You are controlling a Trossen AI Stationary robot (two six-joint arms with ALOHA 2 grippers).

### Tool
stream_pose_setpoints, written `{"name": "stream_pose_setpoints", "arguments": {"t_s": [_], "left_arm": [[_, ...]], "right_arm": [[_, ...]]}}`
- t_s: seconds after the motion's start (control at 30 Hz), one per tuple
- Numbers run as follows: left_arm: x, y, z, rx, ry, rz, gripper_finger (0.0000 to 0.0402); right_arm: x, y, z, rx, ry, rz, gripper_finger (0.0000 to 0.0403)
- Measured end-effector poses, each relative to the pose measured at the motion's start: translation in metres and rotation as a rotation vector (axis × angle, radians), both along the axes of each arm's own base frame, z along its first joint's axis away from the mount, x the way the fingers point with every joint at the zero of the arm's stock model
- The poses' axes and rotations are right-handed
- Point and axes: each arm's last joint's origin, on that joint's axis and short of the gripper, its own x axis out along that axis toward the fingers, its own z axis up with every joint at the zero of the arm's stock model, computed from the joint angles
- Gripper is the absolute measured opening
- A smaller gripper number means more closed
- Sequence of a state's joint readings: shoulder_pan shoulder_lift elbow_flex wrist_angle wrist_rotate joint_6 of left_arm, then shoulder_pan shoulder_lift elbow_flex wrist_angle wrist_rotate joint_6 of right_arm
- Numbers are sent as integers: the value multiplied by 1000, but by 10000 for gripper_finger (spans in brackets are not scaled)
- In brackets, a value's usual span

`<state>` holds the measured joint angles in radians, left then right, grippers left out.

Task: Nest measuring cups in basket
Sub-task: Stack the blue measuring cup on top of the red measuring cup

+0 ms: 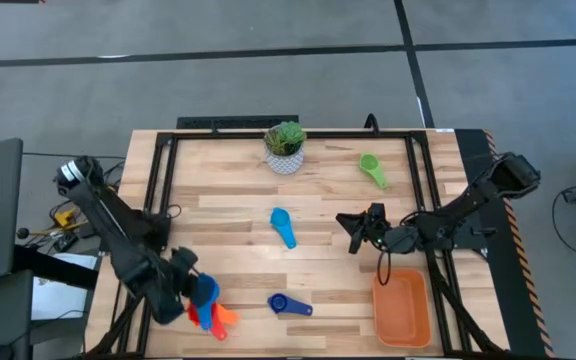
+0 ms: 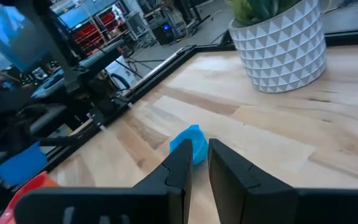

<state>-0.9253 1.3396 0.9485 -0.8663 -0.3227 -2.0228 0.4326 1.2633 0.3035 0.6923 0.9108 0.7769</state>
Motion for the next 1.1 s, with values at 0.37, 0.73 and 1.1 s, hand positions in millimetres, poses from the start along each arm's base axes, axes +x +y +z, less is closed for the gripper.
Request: {"name": "stream_pose_setpoints", "arguments": {"t_s": [0.37, 0.73, 1.1], "left_arm": [[17, -44, -1, 0, 175, 14, 10], [16, -48, -21, 40, 343, 108, 36], [4, -40, 5, 53, 262, -157, 114]], "right_arm": [[4, -13, 0, -32, 21, -37, 75], [6, -15, 0, -48, 39, 5, 77], [6, -15, 0, -49, 41, 7, 78]]}}
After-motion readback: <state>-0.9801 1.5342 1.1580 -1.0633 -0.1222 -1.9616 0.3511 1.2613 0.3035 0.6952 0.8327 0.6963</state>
